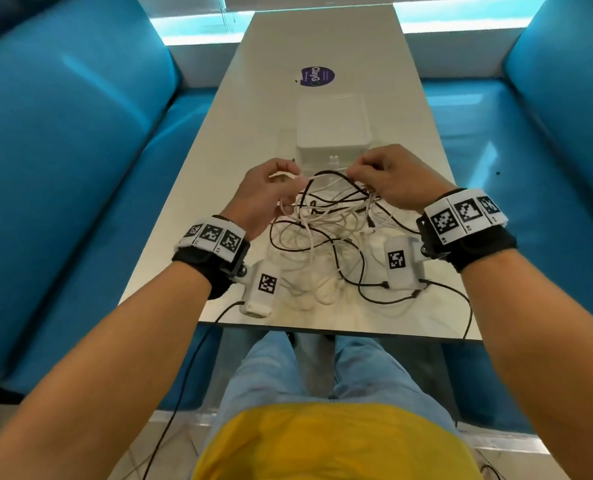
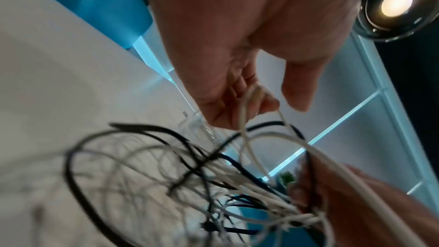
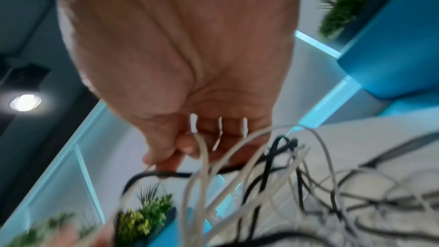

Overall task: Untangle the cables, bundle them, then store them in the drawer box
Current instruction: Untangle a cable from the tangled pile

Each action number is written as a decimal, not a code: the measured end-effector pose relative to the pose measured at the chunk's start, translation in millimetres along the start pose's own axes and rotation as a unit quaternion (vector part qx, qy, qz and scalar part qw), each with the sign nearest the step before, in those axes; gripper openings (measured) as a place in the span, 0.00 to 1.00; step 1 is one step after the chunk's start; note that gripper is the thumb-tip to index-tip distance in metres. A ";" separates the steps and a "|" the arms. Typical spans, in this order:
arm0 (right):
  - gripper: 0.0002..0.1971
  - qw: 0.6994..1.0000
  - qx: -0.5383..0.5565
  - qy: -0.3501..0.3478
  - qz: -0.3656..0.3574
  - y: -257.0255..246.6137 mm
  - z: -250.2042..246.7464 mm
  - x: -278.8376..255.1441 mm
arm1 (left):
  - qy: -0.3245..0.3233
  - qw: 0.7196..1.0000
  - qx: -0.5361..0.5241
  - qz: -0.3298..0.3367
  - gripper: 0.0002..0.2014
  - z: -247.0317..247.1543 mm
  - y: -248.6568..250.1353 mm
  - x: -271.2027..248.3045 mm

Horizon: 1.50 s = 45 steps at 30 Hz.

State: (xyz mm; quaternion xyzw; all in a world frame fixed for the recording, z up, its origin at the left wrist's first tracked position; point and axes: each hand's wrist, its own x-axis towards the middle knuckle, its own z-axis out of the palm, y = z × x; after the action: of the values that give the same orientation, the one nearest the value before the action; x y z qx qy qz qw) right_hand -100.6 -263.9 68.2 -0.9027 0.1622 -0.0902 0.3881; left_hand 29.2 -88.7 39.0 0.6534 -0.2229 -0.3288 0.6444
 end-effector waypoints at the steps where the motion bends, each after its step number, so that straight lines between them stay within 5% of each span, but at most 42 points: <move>1: 0.14 1.000 0.021 0.017 0.001 -1.5 -0.4 -1.4 | 0.009 0.998 0.057 0.018 0.08 -4.1 -4.7 -1.1; 5: 0.11 0.998 0.065 0.016 -0.007 -0.9 6.7 -2.0 | -0.004 0.991 0.136 -0.006 0.10 -4.4 -19.3 -8.3; 9: 0.10 0.999 0.043 -0.008 0.000 4.3 14.8 -1.9 | 0.023 0.994 -0.088 -0.054 0.11 1.2 -11.1 -8.9; 12: 0.10 0.999 0.021 0.028 0.011 8.9 14.4 -1.3 | 0.003 0.988 -0.143 -0.054 0.12 4.1 -2.8 -8.1; 14: 0.10 0.998 0.014 0.065 0.024 16.2 10.8 -1.6 | -0.007 0.998 0.065 0.005 0.09 3.4 1.0 -6.4; 16: 0.10 0.995 0.007 0.090 0.035 22.1 9.1 -2.7 | -0.011 0.918 0.387 0.088 0.09 -1.1 1.5 -2.1; 17: 0.10 0.995 0.006 0.096 0.038 22.9 9.9 -3.1 | 0.000 0.877 0.467 0.112 0.09 -2.8 0.8 -0.2; 18: 0.10 0.994 0.013 0.101 0.039 22.3 11.2 -3.7 | 0.025 0.869 0.479 0.119 0.09 -3.4 0.1 -0.1; 22: 0.10 0.989 0.074 0.122 0.048 18.0 11.8 -4.7 | 0.102 0.973 0.206 0.021 0.08 -5.2 -5.7 0.1; 24: 0.09 0.990 0.060 0.119 0.050 18.4 10.2 -3.0 | 0.095 0.992 0.084 -0.027 0.09 -2.4 -3.2 -3.6; 29: 0.21 0.998 -0.017 0.059 -0.006 -5.8 18.6 0.9 | 0.057 0.960 0.251 0.106 0.12 15.1 12.9 -2.6; 33: 0.11 0.999 -0.023 0.019 -0.036 -20.0 14.0 3.9 | 0.036 0.922 0.332 0.194 0.07 18.2 22.6 3.2; 38: 0.10 0.999 -0.005 0.020 -0.045 -17.2 4.5 -0.4 | 0.077 0.936 0.326 0.106 0.13 0.9 16.1 4.8; 42: 0.09 0.995 0.052 0.076 -0.032 -13.7 2.2 -2.1 | 0.032 0.991 0.127 -0.010 0.18 1.3 14.2 -0.9; 45: 0.09 0.991 0.072 0.116 0.017 -8.4 3.2 -1.9 | -0.023 0.999 0.027 -0.016 0.17 5.7 19.8 -3.8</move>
State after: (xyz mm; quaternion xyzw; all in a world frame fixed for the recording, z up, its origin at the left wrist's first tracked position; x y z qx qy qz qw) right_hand -99.6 -255.6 72.0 -0.8530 0.2150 -0.1989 0.4320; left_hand 25.2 -91.3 59.3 0.6667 -0.2356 -0.3477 0.6157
